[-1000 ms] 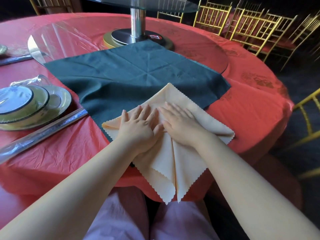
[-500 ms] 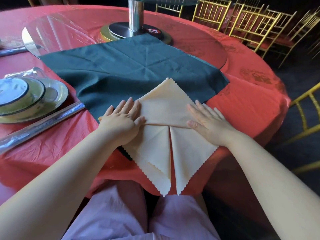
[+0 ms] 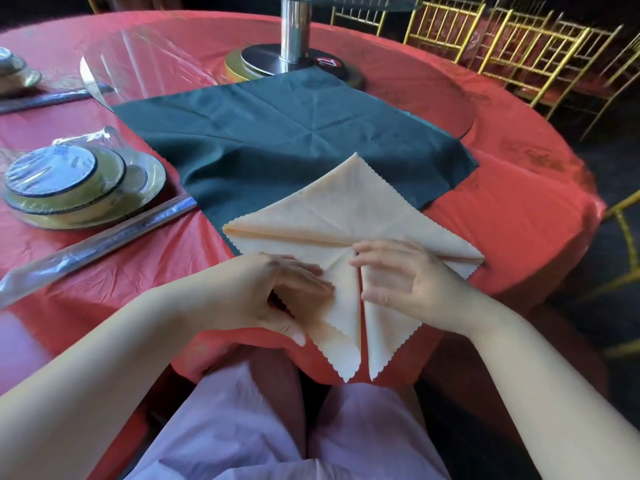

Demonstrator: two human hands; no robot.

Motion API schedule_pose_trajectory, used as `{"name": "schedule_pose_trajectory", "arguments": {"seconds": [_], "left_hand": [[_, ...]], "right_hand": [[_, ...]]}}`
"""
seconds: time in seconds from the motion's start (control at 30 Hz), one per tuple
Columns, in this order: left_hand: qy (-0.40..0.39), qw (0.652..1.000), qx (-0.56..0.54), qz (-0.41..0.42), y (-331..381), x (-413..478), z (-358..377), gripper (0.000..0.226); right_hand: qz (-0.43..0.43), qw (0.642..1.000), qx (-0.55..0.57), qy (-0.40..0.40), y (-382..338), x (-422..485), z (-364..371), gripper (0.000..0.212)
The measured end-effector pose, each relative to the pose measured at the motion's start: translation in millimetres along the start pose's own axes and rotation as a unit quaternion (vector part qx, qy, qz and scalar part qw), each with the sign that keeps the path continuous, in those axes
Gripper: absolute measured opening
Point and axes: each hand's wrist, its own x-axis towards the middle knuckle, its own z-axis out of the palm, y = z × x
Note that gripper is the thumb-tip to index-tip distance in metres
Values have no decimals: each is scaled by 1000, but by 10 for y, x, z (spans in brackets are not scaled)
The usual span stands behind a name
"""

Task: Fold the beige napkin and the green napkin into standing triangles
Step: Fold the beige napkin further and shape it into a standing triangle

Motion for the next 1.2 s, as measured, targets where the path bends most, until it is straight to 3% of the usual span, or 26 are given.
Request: {"name": "schedule_pose_trajectory", "arguments": {"seconds": [0.13,0.33,0.43,0.6,0.8,0.9,1.03,1.2], "left_hand": [[0,1000,-8,4,-24,-70,32,61],[91,989,-12,118,137,-102,29,50],[97,988,-31,113,153,-104,8,47],[111,985,-85,98,174,-93,-37,45],[158,976,-147,29,207,-78,-78,32],[203,966,-163,-6,246,1,-133,16],[264,952,-140,-65,214,151,-261,14],[329,929,-117,-124,111,393,-429,14]], "right_hand": [[-2,997,15,-72,-130,-132,15,63],[-16,991,-35,-126,-206,-206,132,91],[-45,995,-10,-93,-274,-175,183,79],[-55,995,80,19,-276,-142,184,29],[-57,972,210,83,-250,-55,206,9],[-22,952,283,115,-255,42,164,15],[27,967,228,108,-236,163,66,46],[79,958,199,190,-249,481,-11,13]]}}
